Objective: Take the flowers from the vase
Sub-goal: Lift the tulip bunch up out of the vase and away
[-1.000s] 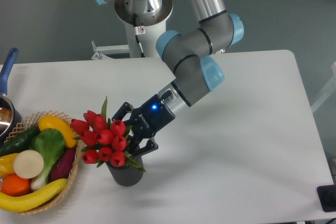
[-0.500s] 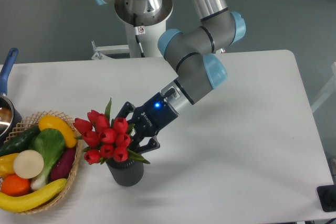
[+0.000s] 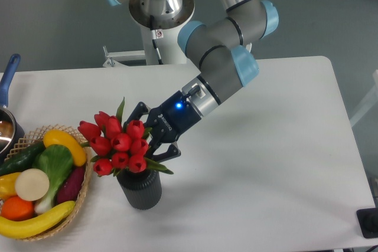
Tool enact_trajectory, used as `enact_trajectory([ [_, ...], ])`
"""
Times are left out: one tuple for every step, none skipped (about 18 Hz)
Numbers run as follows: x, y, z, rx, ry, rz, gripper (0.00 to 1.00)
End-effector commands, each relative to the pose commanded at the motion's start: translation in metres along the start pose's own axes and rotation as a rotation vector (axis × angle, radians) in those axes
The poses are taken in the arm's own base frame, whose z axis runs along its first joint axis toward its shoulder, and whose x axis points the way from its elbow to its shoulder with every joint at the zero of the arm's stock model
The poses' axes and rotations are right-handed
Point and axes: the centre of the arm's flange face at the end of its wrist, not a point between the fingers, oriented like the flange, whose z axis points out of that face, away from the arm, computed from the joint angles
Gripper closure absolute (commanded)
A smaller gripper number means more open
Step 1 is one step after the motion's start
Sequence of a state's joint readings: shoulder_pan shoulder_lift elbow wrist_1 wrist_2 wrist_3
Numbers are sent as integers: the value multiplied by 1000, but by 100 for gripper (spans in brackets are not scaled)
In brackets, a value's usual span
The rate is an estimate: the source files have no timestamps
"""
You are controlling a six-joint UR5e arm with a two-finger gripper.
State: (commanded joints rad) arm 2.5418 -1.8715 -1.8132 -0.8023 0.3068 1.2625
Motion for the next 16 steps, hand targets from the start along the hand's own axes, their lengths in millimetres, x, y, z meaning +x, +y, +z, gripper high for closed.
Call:
enact_trajectory([
  [1, -5, -3, 1, -5, 7, 51],
  [0, -9, -4, 2, -7, 12, 51],
  [0, -14, -4, 4, -8, 15, 51],
  [-2, -17, -5, 5, -10, 5, 51],
  [-3, -22, -6, 8, -12, -5, 51],
  [-5, -28, -7, 9, -14, -13, 51],
  [-6, -34, -8, 10, -16, -10, 51],
  [-7, -39, -8, 11, -18, -9, 51],
  [-7, -46, -8, 12, -17, -12, 51],
  [-7, -52, -8, 14, -19, -25, 51],
  [-7, -62, -10, 17, -22, -34, 51],
  [-7, -70, -11, 19, -25, -44, 51],
  [-7, -78, -13, 21, -28, -47, 51],
  [-9, -86, -15, 23, -32, -52, 51],
  [-9, -92, -16, 25, -34, -59, 51],
  [-7, -100, -17, 28, -36, -55, 51],
])
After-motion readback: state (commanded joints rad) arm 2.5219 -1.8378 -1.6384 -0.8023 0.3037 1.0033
